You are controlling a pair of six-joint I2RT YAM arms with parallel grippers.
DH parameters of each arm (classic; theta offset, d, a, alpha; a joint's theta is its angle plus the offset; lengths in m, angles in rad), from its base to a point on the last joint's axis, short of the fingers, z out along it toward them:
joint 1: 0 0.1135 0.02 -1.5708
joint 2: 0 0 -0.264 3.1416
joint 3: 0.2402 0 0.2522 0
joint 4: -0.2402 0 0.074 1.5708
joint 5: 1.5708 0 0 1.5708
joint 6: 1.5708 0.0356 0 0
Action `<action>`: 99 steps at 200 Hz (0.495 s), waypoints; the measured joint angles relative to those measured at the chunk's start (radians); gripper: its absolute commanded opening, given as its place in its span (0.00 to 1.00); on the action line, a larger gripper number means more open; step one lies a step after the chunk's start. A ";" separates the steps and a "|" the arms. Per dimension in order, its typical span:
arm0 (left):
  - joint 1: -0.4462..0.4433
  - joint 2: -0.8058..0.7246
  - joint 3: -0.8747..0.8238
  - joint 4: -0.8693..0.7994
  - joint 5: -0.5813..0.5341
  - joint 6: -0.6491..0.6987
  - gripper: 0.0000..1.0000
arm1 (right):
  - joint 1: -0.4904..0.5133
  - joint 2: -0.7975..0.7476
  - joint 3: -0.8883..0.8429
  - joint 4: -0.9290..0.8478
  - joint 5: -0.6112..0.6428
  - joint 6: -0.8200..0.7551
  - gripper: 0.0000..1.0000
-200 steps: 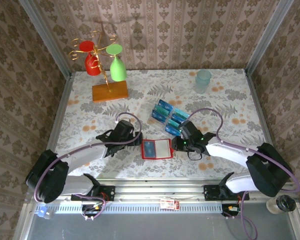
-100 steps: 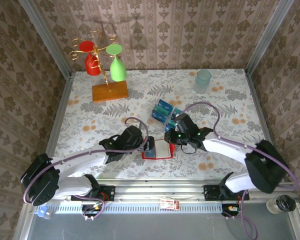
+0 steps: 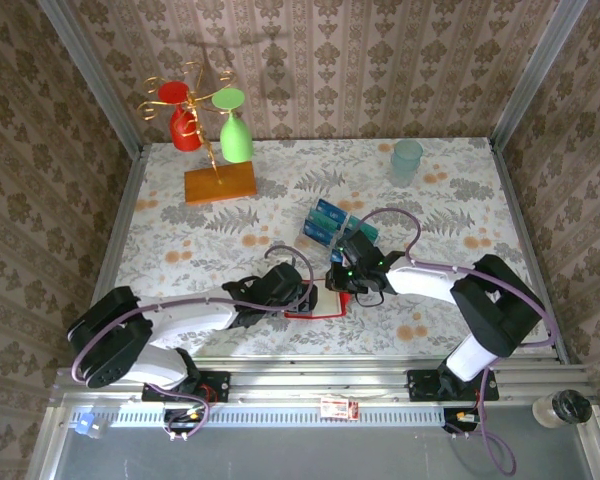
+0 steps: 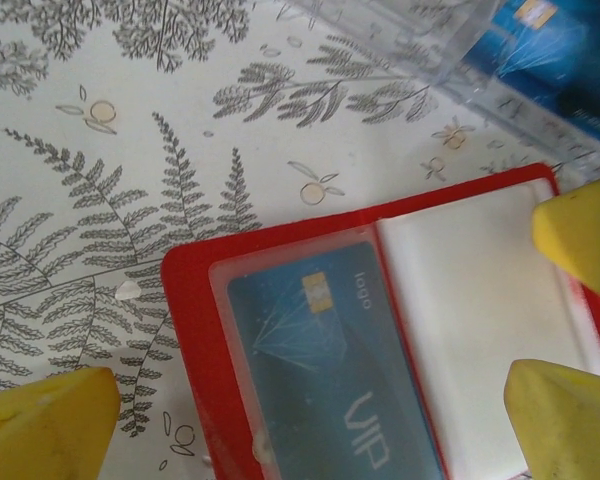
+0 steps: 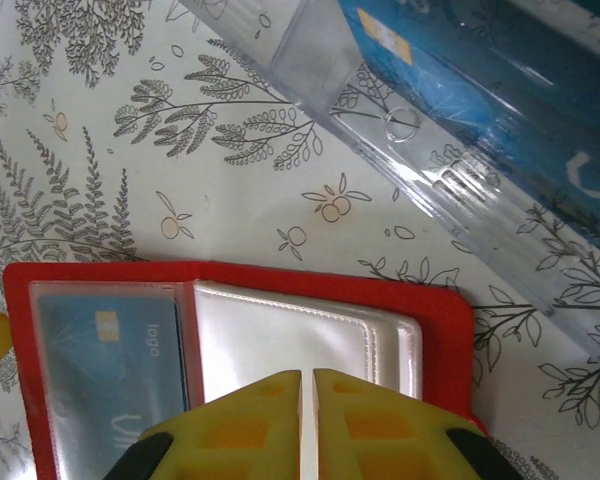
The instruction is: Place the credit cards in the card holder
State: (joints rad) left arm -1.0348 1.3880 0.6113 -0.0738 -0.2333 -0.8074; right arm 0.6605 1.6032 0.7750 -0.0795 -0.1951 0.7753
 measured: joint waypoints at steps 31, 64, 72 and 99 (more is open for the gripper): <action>0.000 0.045 0.001 0.000 0.000 0.016 1.00 | -0.002 0.024 0.002 -0.003 -0.014 -0.021 0.10; 0.000 0.063 0.005 0.009 0.000 0.035 1.00 | -0.002 0.055 0.018 0.009 -0.053 -0.021 0.09; 0.000 0.065 0.006 0.015 0.001 0.039 1.00 | -0.002 0.059 0.018 0.013 -0.061 -0.020 0.09; 0.000 0.066 0.006 0.028 0.001 0.045 1.00 | -0.002 0.066 0.018 0.028 -0.079 -0.017 0.08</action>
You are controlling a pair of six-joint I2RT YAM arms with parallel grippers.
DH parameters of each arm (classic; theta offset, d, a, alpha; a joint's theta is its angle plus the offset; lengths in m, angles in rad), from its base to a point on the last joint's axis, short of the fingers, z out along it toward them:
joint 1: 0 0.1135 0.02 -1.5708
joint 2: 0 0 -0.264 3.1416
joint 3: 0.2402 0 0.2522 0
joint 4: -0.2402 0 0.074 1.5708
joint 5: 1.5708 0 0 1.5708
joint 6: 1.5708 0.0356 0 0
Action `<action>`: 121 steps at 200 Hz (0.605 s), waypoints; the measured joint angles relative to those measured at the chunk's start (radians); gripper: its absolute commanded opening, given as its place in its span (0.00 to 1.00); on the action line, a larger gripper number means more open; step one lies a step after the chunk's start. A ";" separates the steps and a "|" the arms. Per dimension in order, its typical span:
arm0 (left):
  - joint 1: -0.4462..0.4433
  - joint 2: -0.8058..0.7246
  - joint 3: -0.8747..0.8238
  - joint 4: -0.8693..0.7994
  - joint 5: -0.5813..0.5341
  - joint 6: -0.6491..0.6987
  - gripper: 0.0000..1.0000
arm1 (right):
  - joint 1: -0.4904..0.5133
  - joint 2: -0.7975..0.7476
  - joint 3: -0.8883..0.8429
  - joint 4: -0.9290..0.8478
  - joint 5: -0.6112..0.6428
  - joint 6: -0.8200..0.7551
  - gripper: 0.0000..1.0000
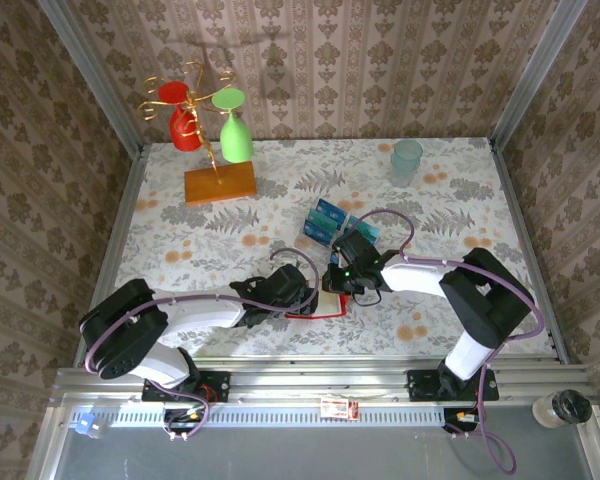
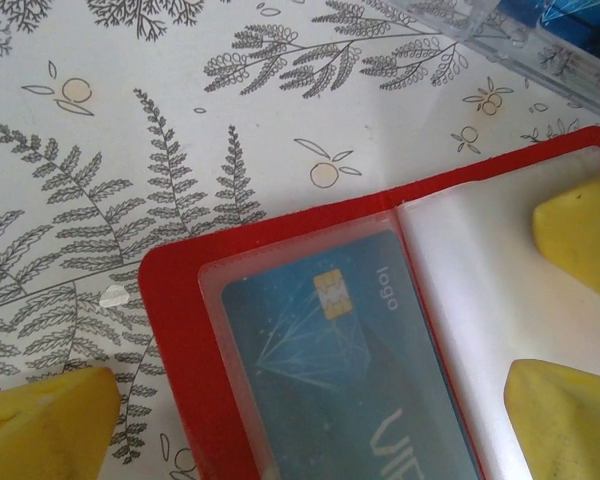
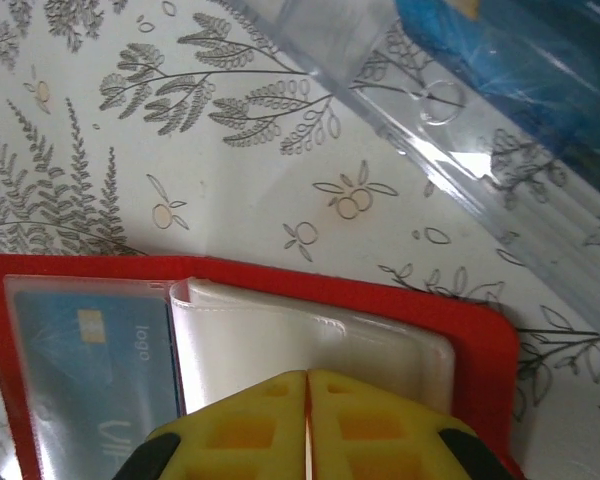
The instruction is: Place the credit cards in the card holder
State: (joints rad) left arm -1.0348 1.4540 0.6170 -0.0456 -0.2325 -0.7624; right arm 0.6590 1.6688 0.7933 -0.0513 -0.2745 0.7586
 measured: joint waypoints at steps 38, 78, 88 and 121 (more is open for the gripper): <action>0.000 0.000 0.000 0.026 0.000 0.004 1.00 | 0.000 0.012 0.000 0.025 -0.021 0.006 0.08; -0.012 0.000 -0.014 0.073 0.000 0.008 1.00 | 0.002 0.020 0.000 0.047 -0.027 0.015 0.08; -0.013 0.000 -0.015 0.077 0.001 0.008 1.00 | 0.003 0.021 0.000 0.050 -0.027 0.018 0.08; -0.014 0.011 -0.016 0.098 0.000 0.015 0.97 | 0.003 0.023 0.000 0.055 -0.031 0.031 0.09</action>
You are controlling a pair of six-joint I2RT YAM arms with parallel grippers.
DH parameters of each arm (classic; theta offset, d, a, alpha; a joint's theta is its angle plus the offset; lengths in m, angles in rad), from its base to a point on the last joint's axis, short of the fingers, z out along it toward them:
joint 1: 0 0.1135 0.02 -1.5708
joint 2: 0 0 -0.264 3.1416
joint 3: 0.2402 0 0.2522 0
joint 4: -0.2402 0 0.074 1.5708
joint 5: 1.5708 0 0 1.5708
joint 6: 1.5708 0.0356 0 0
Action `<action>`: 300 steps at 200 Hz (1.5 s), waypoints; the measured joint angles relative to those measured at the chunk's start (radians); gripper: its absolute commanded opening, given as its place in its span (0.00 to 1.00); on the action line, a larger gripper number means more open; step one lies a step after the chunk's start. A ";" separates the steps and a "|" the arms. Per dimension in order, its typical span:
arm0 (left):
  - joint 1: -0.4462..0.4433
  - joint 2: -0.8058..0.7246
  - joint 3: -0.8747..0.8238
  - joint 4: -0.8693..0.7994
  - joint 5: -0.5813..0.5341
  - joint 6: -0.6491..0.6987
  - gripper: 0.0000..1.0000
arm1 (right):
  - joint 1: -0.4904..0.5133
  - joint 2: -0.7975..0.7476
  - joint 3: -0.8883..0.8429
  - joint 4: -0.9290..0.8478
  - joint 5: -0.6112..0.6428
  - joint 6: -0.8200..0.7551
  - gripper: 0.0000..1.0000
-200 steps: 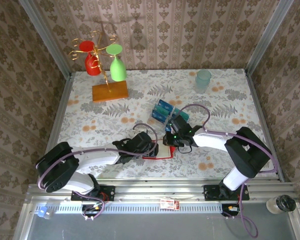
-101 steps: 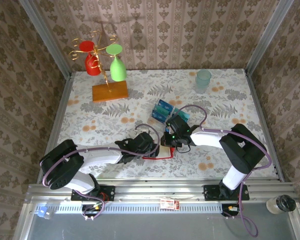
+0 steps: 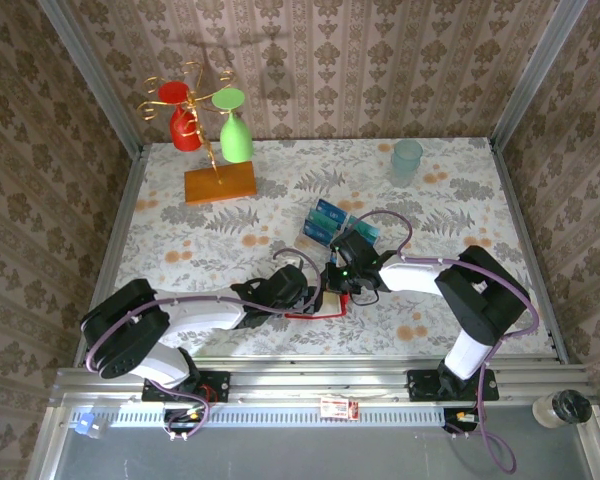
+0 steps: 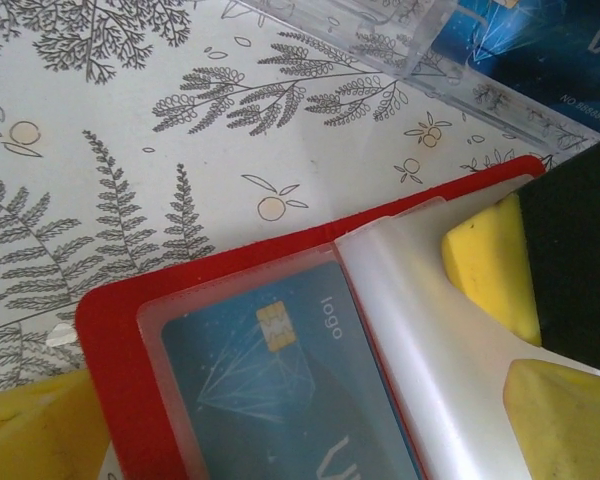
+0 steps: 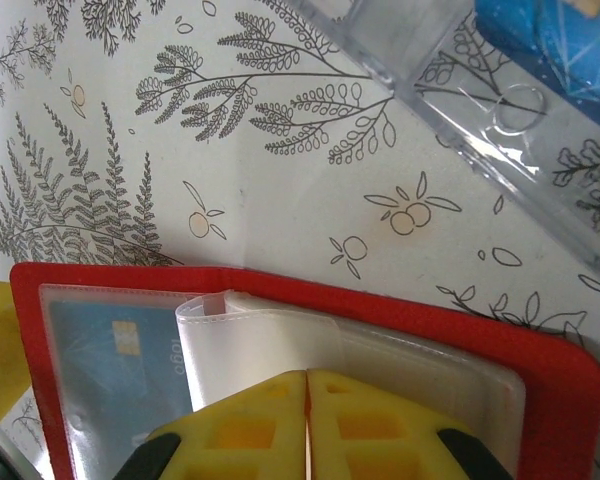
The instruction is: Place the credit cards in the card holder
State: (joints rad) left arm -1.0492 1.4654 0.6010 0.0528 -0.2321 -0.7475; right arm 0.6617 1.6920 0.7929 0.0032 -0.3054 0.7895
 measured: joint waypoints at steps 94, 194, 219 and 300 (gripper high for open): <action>-0.011 0.026 -0.043 0.061 -0.034 0.008 0.82 | -0.004 -0.001 0.004 0.014 -0.019 0.018 0.30; -0.011 0.026 -0.051 0.076 -0.039 0.008 0.81 | -0.035 -0.073 0.005 -0.029 -0.009 0.014 0.41; -0.011 0.026 -0.052 0.076 -0.039 0.008 0.81 | -0.035 -0.043 0.005 -0.019 -0.017 0.015 0.41; -0.011 0.026 -0.052 0.080 -0.039 0.008 0.84 | -0.037 0.012 0.005 0.063 -0.114 -0.002 0.37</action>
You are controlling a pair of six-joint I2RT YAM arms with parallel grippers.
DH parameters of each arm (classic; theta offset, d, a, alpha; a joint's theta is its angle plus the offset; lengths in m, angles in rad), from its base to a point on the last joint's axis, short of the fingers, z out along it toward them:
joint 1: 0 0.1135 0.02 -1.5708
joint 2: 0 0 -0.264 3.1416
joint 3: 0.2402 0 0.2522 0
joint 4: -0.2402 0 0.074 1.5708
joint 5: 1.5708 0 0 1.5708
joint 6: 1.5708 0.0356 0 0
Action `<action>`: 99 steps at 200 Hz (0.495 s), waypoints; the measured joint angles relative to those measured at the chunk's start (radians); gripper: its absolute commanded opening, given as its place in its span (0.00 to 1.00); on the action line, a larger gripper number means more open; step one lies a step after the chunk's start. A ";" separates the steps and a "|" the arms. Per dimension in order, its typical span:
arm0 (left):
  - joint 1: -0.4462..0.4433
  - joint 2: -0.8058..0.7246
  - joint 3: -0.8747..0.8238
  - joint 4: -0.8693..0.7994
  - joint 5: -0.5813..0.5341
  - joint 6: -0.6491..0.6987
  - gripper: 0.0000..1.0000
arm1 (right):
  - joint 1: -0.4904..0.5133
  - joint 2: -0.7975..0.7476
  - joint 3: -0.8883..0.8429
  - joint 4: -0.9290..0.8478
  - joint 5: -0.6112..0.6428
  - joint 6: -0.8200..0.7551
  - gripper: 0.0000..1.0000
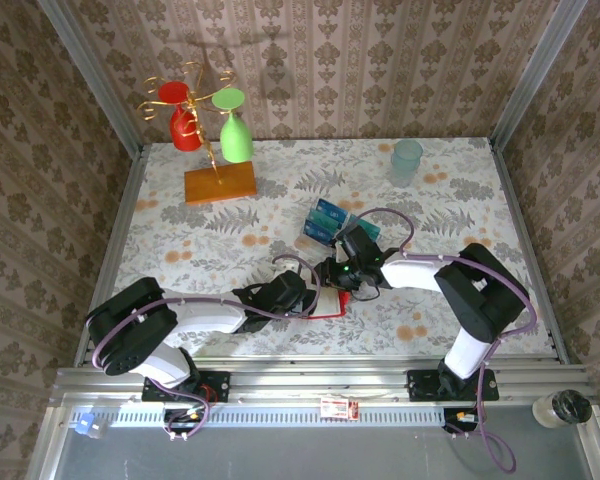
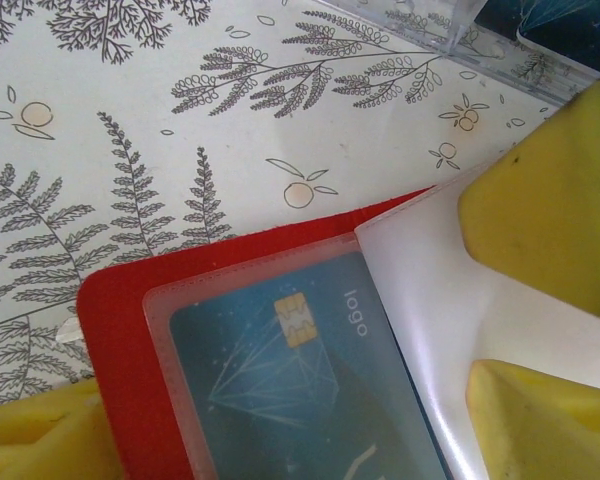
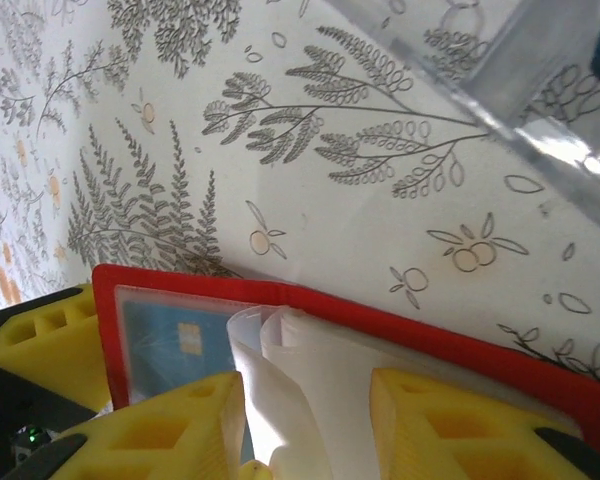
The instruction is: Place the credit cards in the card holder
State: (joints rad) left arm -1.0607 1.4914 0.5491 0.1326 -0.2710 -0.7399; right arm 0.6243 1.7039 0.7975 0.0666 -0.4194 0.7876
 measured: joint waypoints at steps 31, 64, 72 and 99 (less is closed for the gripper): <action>0.000 -0.011 0.000 -0.001 0.007 0.000 0.93 | 0.000 -0.001 0.000 0.006 -0.027 -0.002 0.37; 0.009 -0.106 -0.019 -0.052 0.006 0.004 1.00 | 0.005 -0.045 -0.001 -0.003 -0.037 -0.001 0.41; 0.018 -0.147 -0.024 -0.066 0.005 0.007 1.00 | 0.010 -0.064 -0.001 -0.010 -0.037 0.000 0.41; 0.074 -0.267 -0.049 -0.105 0.014 0.019 1.00 | 0.031 -0.106 0.001 -0.015 -0.030 0.006 0.41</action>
State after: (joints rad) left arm -0.9871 1.2240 0.5003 0.0280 -0.2569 -0.7212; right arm 0.6552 1.5978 0.7986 0.0513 -0.4492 0.7937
